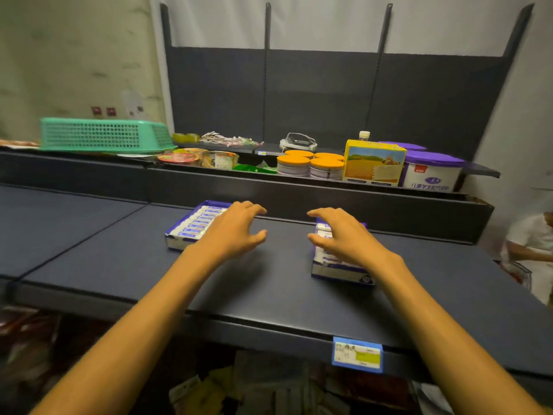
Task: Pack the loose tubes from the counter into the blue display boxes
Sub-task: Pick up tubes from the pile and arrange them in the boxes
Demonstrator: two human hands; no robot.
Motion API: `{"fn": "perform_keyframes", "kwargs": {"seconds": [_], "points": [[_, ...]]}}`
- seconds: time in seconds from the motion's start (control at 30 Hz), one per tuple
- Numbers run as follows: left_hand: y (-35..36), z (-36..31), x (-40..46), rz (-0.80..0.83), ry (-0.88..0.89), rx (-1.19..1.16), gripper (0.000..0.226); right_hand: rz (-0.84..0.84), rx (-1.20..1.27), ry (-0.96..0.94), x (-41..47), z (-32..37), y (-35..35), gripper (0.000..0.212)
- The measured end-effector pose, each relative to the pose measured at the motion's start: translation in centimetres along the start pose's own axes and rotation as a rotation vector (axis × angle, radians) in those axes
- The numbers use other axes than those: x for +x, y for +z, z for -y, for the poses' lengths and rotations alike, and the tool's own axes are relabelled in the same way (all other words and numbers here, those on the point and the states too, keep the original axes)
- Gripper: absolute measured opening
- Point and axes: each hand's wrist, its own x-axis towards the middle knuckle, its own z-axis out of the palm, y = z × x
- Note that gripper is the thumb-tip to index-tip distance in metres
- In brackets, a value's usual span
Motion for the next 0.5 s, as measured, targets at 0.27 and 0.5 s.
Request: {"fn": "perform_keyframes", "kwargs": {"seconds": [0.27, 0.5], "points": [[-5.4, 7.5, -10.4, 0.022, -0.219, 0.188, 0.053, 0.045, -0.053, -0.231, 1.2, 10.3, 5.0, 0.059], [-11.0, 17.1, -18.1, 0.029, -0.363, 0.293, 0.055, 0.080, -0.036, -0.419, 5.5, 23.4, 10.3, 0.056]]}}
